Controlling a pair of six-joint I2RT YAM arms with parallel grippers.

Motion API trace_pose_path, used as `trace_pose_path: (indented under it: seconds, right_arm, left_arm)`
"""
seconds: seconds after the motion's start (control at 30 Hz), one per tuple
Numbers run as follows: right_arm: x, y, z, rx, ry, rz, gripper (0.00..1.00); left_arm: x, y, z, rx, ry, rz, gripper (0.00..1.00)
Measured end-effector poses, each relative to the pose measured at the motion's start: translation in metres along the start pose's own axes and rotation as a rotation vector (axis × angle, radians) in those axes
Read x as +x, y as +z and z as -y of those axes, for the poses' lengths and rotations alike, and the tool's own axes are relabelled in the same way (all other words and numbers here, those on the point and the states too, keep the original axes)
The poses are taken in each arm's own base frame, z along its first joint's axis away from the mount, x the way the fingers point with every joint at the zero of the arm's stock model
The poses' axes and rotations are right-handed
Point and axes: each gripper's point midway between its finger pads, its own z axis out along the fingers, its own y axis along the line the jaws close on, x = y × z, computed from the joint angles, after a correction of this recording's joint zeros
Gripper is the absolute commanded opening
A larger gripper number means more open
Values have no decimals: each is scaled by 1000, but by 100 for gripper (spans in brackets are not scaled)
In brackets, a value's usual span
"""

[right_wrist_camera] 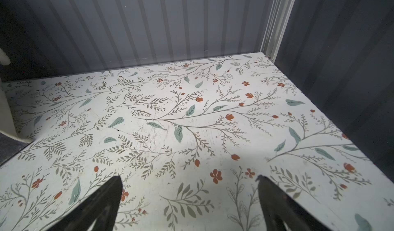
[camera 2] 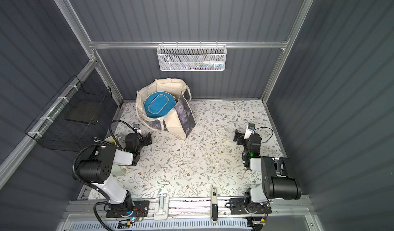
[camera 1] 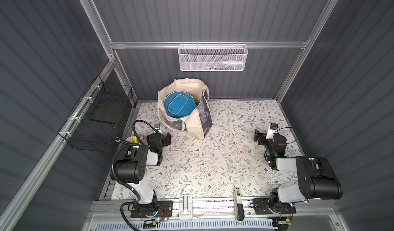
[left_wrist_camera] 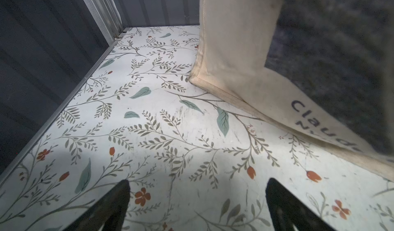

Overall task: Remove the ping pong set from the canvas bag
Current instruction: Move the canvas bag to the center of the board.

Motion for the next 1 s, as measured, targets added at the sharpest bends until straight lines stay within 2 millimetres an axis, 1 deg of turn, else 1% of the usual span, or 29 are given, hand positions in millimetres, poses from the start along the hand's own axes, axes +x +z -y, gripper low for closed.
trace_pose_path:
  seconds: [1.0]
  right_arm:
    - [0,0,-1,-19,4,-1,99]
  left_arm:
    - [0,0,0,0,0,0,100]
